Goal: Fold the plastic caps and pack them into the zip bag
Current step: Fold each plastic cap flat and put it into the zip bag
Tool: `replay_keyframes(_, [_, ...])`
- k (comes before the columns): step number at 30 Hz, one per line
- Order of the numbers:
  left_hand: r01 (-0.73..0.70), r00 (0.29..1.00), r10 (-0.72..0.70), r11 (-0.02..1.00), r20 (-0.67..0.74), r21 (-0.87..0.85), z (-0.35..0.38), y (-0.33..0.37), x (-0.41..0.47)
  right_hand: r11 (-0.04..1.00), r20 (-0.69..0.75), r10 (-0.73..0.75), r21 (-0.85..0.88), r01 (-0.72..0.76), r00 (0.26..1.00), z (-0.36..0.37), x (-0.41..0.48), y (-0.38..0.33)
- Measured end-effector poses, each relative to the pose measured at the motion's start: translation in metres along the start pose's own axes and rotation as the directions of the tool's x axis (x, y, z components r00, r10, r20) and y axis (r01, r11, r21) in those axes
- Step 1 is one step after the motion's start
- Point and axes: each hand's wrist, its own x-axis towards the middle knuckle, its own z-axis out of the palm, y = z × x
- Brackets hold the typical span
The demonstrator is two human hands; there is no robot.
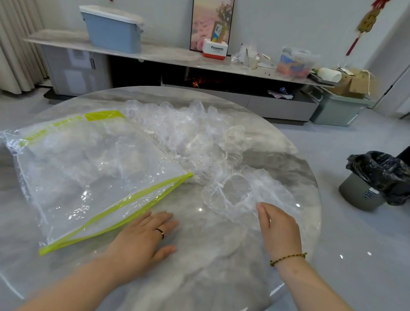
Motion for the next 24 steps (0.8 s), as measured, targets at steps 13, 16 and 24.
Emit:
replay_keyframes(13, [-0.264, 0.915, 0.284, 0.959, -0.287, 0.107, -0.005, 0.008, -0.012, 0.607, 0.102, -0.792, 0.241, 0.758, 0.602, 0.047, -0.068, -0.025])
replay_keyframes(16, [-0.263, 0.950, 0.273, 0.961, -0.151, 0.084, 0.001, -0.003, -0.019, 0.668, 0.252, -0.733, 0.089, 0.739, 0.632, 0.043, -0.066, -0.017])
replay_keyframes(24, [-0.100, 0.983, 0.071, 0.982, -0.170, -0.163, 0.002, -0.013, -0.029, 0.839, 0.549, -0.432, -0.045, 0.542, 0.716, 0.014, -0.043, -0.009])
